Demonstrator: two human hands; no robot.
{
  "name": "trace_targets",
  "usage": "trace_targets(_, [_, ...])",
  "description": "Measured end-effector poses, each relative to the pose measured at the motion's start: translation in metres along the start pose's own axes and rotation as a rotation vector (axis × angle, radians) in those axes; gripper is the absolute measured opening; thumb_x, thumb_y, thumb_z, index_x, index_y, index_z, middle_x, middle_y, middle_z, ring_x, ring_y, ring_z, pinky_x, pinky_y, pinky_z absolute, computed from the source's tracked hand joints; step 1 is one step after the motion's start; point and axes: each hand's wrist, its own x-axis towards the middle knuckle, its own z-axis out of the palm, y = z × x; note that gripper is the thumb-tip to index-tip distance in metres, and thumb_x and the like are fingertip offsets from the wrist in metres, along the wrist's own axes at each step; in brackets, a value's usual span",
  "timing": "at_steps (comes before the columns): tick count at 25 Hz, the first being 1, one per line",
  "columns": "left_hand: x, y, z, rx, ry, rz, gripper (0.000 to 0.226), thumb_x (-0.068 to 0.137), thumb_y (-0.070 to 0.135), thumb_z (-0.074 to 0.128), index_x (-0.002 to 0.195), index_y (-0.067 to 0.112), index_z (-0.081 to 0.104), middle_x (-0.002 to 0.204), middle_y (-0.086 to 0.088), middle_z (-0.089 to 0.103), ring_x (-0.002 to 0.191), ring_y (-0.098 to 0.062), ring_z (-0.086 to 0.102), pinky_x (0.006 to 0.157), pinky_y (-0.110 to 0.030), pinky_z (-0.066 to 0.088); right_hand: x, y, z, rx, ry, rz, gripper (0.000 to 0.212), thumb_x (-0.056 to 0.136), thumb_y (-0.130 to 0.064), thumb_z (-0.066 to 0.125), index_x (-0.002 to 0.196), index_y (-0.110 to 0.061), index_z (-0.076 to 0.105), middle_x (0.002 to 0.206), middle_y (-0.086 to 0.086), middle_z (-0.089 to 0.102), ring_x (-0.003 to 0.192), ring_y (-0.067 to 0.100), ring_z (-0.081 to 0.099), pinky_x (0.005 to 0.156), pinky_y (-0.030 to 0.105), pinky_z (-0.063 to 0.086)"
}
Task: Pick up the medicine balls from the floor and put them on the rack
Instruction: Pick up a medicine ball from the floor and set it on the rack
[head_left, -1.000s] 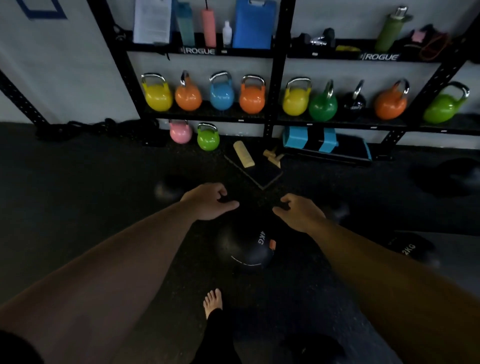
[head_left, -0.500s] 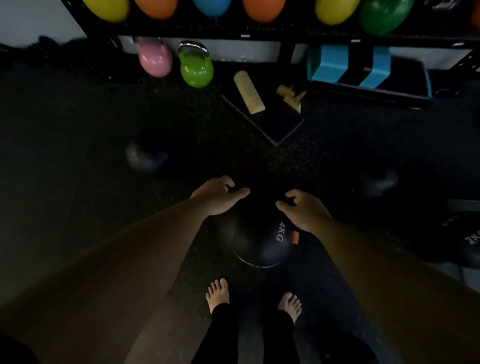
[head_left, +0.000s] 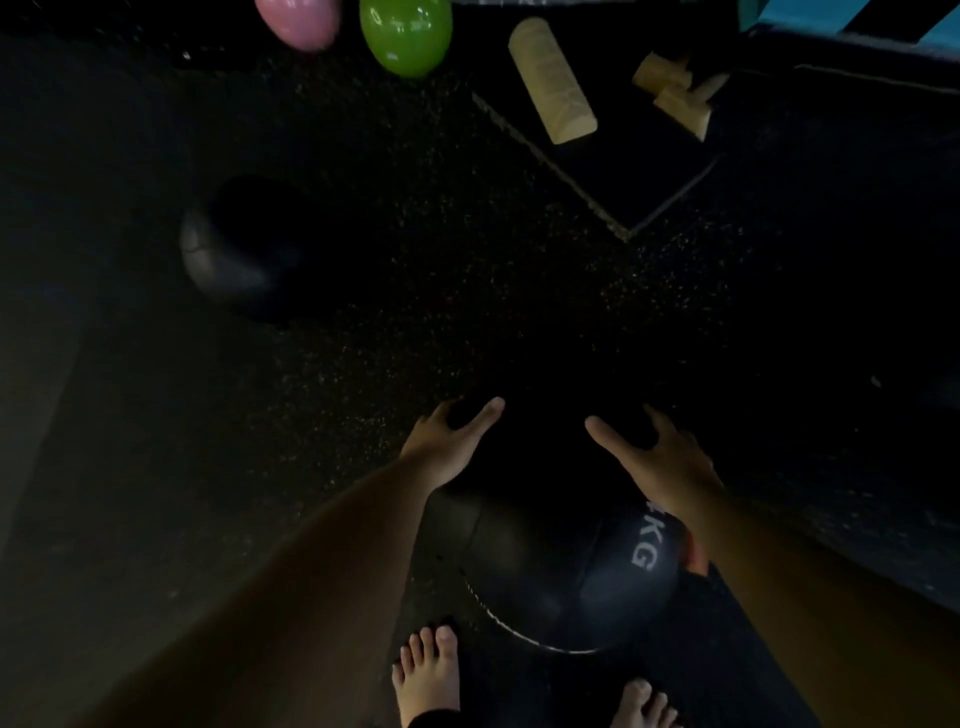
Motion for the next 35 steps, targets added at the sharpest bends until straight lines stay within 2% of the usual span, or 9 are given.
trace_targets(5, [0.014,-0.014,0.007,-0.392,-0.032,-0.111,0.111,0.060,0.095,0.062,0.154,0.035,0.051,0.125,0.012,0.054,0.082,-0.004,0.055,0.067,-0.029,0.042,0.012,0.008,0.013,0.146,0.038,-0.008,0.140,0.040,-0.110,0.050,0.162,-0.046,0.021,0.168,0.013,0.026,0.150,0.046,0.029,0.117,0.065,0.034])
trace_targets(9, [0.016,-0.024,0.006,-0.380,-0.060,-0.268,0.128,0.051,0.102,0.057,0.160,0.037,0.041,0.168,-0.011,0.039,0.141,-0.041,0.049,0.108,-0.066,0.041,0.010,0.011,0.015,0.179,0.032,0.002,0.141,0.038,-0.110,0.050,0.162,-0.049,0.020,0.169,0.011,0.024,0.151,0.047,0.027,0.116,0.067,0.034])
trace_targets(12, [0.027,-0.034,0.014,-0.494,-0.096,-0.301,0.137,0.040,0.105,0.058,0.159,0.036,0.044,0.165,-0.012,0.043,0.146,-0.040,0.044,0.108,-0.076,0.038,0.014,0.014,0.016,0.208,0.048,-0.026,0.136,0.042,-0.109,0.053,0.160,-0.048,0.027,0.166,0.009,0.033,0.148,0.045,0.034,0.113,0.065,0.039])
trace_targets(14, [0.025,-0.034,0.020,-0.593,-0.104,-0.231,0.126,0.057,0.100,0.057,0.160,0.029,0.043,0.167,0.004,0.031,0.132,-0.007,0.046,0.121,-0.012,0.017,0.009,0.013,0.019,0.217,0.100,-0.050,0.131,0.045,-0.108,0.052,0.158,-0.046,0.032,0.163,0.009,0.037,0.145,0.043,0.039,0.110,0.063,0.043])
trace_targets(15, [0.023,-0.034,0.020,-0.622,-0.118,-0.187,0.113,0.071,0.095,0.053,0.161,0.028,0.039,0.160,0.014,0.024,0.106,0.018,0.034,0.080,0.017,0.013,0.004,0.013,0.021,0.227,0.121,-0.060,0.129,0.045,-0.108,0.051,0.158,-0.045,0.034,0.162,0.008,0.039,0.143,0.042,0.042,0.109,0.061,0.045])
trace_targets(16, [0.021,-0.033,0.017,-0.636,-0.105,-0.164,0.107,0.076,0.092,0.054,0.160,0.027,0.039,0.162,0.013,0.021,0.085,0.011,0.027,0.076,0.014,0.023,-0.002,0.012,0.021,0.251,0.137,-0.073,0.130,0.045,-0.108,0.051,0.157,-0.045,0.036,0.161,0.008,0.040,0.142,0.040,0.044,0.107,0.059,0.047])
trace_targets(21, [-0.018,0.008,-0.038,-0.652,0.061,-0.040,0.131,0.039,0.092,0.078,0.151,0.030,0.052,0.141,-0.007,0.065,0.124,-0.030,0.065,0.109,-0.051,0.053,-0.046,-0.027,-0.004,0.431,0.218,-0.183,0.129,0.044,-0.104,0.058,0.156,-0.043,0.039,0.160,0.005,0.043,0.141,0.034,0.047,0.106,0.053,0.048])
trace_targets(27, [-0.115,0.121,-0.180,-0.649,0.216,0.141,0.143,0.025,0.104,0.069,0.151,0.037,0.052,0.137,-0.003,0.065,0.120,-0.031,0.064,0.106,-0.050,0.052,-0.129,-0.175,-0.119,0.490,0.297,-0.434,0.112,0.056,-0.092,0.066,0.153,-0.039,0.045,0.155,0.003,0.048,0.138,0.030,0.050,0.110,0.053,0.047])
trace_targets(35, [-0.342,0.298,-0.429,-0.787,0.391,0.521,0.102,0.035,0.095,0.078,0.117,0.034,0.072,0.114,-0.003,0.080,0.106,-0.030,0.075,0.104,-0.050,0.057,-0.339,-0.431,-0.312,0.553,0.456,-0.809,0.112,0.052,-0.098,0.064,0.147,-0.040,0.052,0.141,0.003,0.059,0.130,0.028,0.058,0.111,0.051,0.047])
